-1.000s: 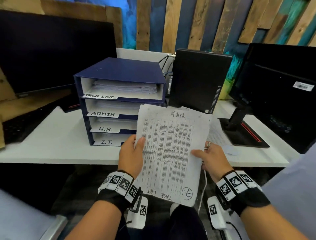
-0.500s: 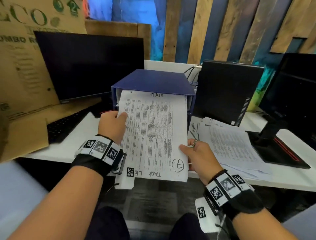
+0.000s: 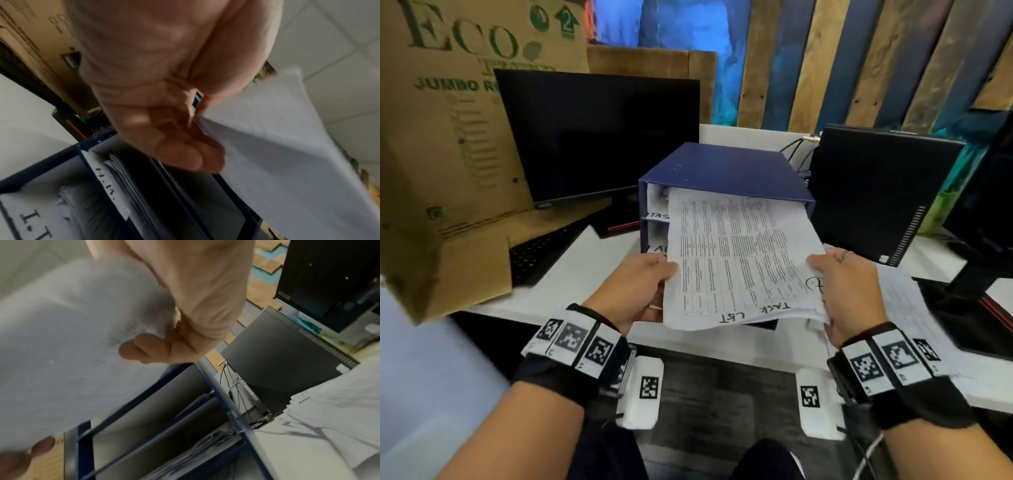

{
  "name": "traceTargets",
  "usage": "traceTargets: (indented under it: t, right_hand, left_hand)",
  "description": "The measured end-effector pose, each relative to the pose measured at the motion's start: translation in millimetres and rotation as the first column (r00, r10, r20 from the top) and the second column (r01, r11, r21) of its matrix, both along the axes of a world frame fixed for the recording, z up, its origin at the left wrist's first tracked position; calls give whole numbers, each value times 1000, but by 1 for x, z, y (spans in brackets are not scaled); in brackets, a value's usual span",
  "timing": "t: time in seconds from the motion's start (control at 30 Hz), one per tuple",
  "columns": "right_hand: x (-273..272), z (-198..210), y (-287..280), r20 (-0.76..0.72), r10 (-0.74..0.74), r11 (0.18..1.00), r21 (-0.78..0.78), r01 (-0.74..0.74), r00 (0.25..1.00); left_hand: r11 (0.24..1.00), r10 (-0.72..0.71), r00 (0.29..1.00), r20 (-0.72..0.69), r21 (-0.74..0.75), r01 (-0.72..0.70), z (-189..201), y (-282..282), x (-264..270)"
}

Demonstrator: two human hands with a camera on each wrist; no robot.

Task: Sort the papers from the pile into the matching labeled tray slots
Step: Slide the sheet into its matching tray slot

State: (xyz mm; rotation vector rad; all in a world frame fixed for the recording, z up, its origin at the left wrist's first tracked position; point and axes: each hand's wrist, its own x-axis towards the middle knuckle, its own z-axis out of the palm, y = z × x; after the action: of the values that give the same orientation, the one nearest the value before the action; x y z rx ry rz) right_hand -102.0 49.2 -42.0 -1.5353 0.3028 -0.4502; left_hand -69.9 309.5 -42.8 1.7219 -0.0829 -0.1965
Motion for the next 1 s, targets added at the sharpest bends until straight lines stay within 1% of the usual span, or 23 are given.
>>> traceTargets:
  t: [0.03,0.1,0.17,0.23,0.27,0.3,0.4,0.43,0.47,0.53,0.57,0.6,0.63,0.67,0.7,0.73,0.77,0.8,0.83,0.9,0.93,0.97,1.0]
  right_hand:
    - [-1,-1,0,-5,13,999,-29,-13,1000]
    - [-4,-1,1,-47,52,993,-102,-57,998]
    - [-7,-1,3,-135,132,985,-89,-145,982]
    - [-7,1,9,-189,183,979,-52,-196,965]
    - [-4,2,12,-191,172,983,-33,-181,966]
    - [1,4,17,-182,142,989,-3,-145,973]
    - [23,15,34,-113,38,991,133,-23,993]
    - [31,20,40,-85,11,985,171,4,996]
    - [39,24,45,-53,-11,979,204,22,999]
    - [55,31,54,-12,-34,969,243,36,999]
    - [61,34,58,1,-36,965,260,34,999]
    - [66,37,62,14,-32,960,278,27,999]
    - [70,39,65,28,-20,954,299,11,999]
    - [72,41,67,43,2,947,319,-15,999]
    - [74,41,68,60,30,939,340,-48,998]
    - [76,39,67,87,53,933,351,-80,995]
    - [76,37,65,121,66,932,347,-104,991]
    - [76,33,61,160,65,933,341,-117,985]
    - [74,31,58,192,69,938,323,-130,979]
    - [68,23,51,216,63,962,249,-117,974]
    - [65,18,48,211,44,976,200,-87,977]
    - [63,14,45,190,8,990,138,-35,982]
    - [62,12,43,157,-41,998,63,32,987]
  left_hand:
    - [999,27,999,38,16,-28,-1,-3,3]
    - [982,148,975,166,89,-164,0,-6,13]
    - [953,243,932,270,116,-282,8,-7,26]
    - [940,275,902,334,105,-325,19,-8,36]
    - [936,292,893,343,90,-340,26,-8,40]
    - [935,315,894,318,56,-350,31,-8,45]
    - [932,354,927,122,-124,-340,40,-7,50]
    - [925,352,932,84,-185,-333,41,-6,49]
    - [911,362,929,78,-241,-335,43,-7,48]
    - [873,416,900,130,-333,-355,42,-8,46]
    - [861,445,880,168,-348,-370,41,-10,46]
    - [857,472,854,218,-341,-386,39,-12,47]
    - [865,485,821,301,-301,-401,36,-14,49]
    - [887,462,775,431,-207,-414,33,-16,52]
    - [901,384,721,577,-66,-428,31,-18,53]
    - [887,265,674,690,99,-450,28,-21,55]
    - [855,130,641,757,242,-459,25,-25,57]
    - [821,-2,631,776,362,-442,22,-30,60]
    - [772,-129,634,763,478,-419,19,-37,63]
    - [623,-339,623,705,664,-414,15,-51,70]
    - [566,-399,609,686,706,-425,13,-58,74]
    - [542,-429,601,674,725,-425,14,-64,77]
    - [537,-441,600,668,732,-420,16,-70,80]
